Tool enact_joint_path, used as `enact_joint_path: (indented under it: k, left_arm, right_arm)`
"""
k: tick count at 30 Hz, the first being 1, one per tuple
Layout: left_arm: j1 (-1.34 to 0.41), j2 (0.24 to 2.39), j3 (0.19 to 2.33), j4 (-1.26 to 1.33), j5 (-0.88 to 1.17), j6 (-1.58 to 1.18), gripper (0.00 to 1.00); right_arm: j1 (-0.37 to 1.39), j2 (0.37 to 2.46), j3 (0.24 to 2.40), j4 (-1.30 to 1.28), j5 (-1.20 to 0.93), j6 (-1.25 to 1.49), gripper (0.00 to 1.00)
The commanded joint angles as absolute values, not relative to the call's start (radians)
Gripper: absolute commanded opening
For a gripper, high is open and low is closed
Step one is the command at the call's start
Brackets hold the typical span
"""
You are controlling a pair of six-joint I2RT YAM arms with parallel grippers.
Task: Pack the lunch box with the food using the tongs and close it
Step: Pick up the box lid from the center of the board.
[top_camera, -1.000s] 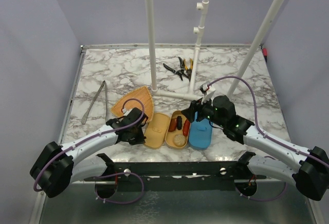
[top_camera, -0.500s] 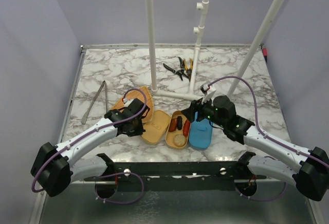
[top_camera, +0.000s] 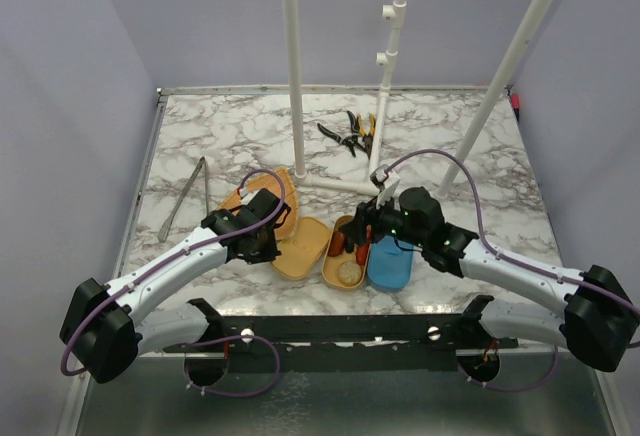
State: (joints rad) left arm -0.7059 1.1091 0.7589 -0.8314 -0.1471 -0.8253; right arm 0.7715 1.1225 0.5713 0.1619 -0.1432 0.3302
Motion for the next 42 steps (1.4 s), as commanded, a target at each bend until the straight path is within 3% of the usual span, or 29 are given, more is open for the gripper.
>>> enact_joint_path:
  k: [1, 6, 17, 32, 42]
  left_arm:
    - [-0.699, 1.098, 0.770, -0.826, -0.133, -0.817, 0.00]
    - [-0.696, 1.107, 0.762, -0.811, -0.116, -0.816, 0.00]
    - [-0.690, 1.100, 0.761, -0.808, -0.109, -0.816, 0.00]
    - [-0.684, 1.093, 0.762, -0.798, -0.092, -0.812, 0.00]
    - [-0.681, 1.087, 0.762, -0.798, -0.087, -0.816, 0.00]
  right_arm:
    - [0.887, 1.114, 0.582, 0.284, -0.118, 0.251, 0.64]
    - [1.078, 1.169, 0.595, 0.348, 0.131, 0.090, 0.66]
    - [1.391, 1.427, 0.671, 0.441, 0.438, -0.182, 0.67]
    - [1.493, 1.619, 0.731, 0.474, 0.463, -0.253, 0.67]
    - [1.518, 1.760, 0.762, 0.524, 0.612, -0.328, 0.63]
